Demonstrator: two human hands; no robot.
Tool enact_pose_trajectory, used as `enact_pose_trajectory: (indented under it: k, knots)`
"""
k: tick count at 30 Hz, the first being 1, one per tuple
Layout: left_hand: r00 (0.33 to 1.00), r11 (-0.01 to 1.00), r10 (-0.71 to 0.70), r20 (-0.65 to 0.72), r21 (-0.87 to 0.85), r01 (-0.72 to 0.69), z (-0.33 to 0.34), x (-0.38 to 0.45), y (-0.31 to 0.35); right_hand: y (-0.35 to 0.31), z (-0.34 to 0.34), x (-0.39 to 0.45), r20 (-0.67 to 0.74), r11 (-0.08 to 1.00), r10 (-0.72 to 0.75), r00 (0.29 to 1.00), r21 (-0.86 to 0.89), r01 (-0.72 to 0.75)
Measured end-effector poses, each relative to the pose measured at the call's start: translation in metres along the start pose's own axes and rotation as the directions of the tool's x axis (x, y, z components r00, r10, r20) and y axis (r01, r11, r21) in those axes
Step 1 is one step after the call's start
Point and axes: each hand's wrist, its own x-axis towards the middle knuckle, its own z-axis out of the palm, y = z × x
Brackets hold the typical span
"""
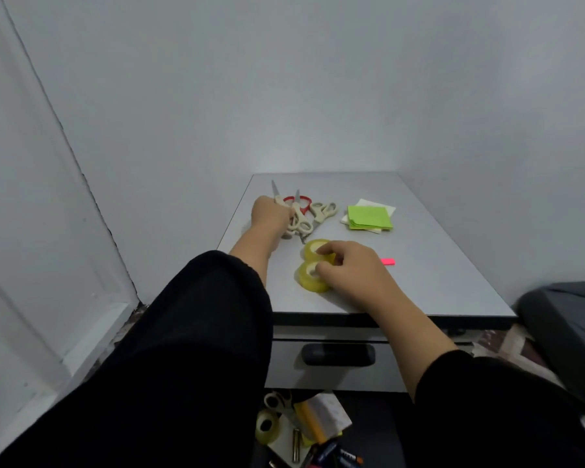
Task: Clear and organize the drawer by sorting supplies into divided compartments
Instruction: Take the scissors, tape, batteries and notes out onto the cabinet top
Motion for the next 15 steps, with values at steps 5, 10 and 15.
enact_pose_trajectory:
  k: [5,10,15]
  knots:
    - [0.999,0.976,0.031,0.021,0.214,-0.035,0.026,0.017,0.003,0.0,0.002,0.001,-0.009,1.0,-0.019,1.0,-0.023,0.019]
    - [0.994,0.872,0.105,0.004,0.48,-0.094,0.033,0.014,0.0,-0.002,0.002,0.001,-0.011,0.999,-0.027,1.0,-0.043,0.026]
    - [0.985,0.872,0.172,0.005,0.464,-0.155,0.027,0.008,-0.004,-0.004,0.002,0.001,-0.015,0.998,-0.029,0.999,-0.049,0.028]
